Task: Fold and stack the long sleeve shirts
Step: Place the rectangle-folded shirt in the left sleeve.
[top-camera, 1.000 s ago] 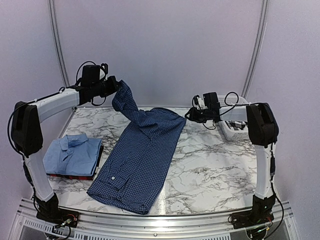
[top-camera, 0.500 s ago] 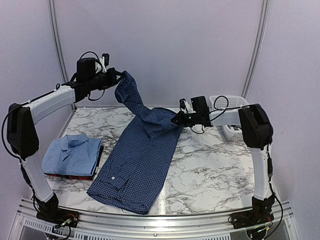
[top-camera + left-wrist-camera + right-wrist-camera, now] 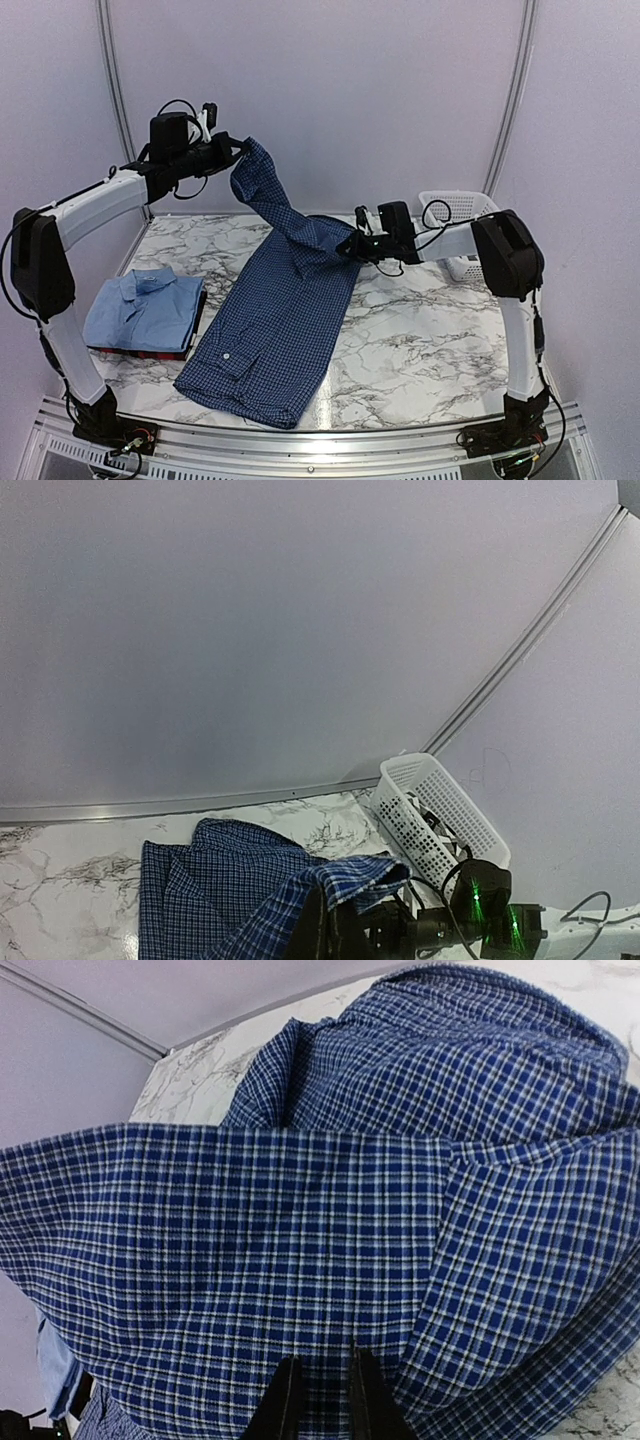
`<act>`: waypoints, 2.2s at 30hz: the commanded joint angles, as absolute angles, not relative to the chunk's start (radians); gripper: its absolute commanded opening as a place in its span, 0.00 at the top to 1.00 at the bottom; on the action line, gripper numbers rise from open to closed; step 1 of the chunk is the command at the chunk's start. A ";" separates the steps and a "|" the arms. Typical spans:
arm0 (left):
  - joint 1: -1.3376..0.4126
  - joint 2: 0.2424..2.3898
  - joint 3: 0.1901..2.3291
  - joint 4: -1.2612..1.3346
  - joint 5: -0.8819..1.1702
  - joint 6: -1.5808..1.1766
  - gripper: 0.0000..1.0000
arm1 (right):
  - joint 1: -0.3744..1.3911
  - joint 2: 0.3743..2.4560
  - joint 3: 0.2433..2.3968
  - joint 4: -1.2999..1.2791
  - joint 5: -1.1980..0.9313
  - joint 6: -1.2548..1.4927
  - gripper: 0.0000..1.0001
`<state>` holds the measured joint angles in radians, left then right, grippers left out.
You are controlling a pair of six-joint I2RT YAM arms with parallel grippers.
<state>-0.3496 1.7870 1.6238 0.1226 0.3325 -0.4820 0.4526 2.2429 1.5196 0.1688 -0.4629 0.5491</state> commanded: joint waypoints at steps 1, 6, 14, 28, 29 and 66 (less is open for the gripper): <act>-0.347 1.788 1.658 0.109 0.314 -0.506 1.00 | 0.467 2.234 1.478 0.230 -0.461 0.578 0.87; -0.347 1.801 1.648 -0.031 0.165 -0.694 1.00 | 0.479 2.256 1.490 0.230 -0.465 0.580 0.87; -0.347 1.733 1.381 -0.130 0.109 -1.082 1.00 | 0.524 2.191 1.455 0.228 -0.379 0.515 0.88; -0.364 1.658 1.172 0.106 0.320 -1.365 1.00 | 0.761 2.017 1.435 0.216 -0.263 0.271 0.62; -0.369 1.656 1.175 0.107 0.325 -1.367 1.00 | 0.779 2.019 1.437 0.214 -0.248 0.260 0.59; -0.459 1.649 1.253 0.044 0.424 -1.290 1.00 | 0.851 2.078 1.539 0.177 -0.075 0.088 0.95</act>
<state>-0.4530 1.6573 1.2110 0.0761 0.3950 -1.3380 0.8425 2.0972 1.5032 0.1646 -0.1165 0.1211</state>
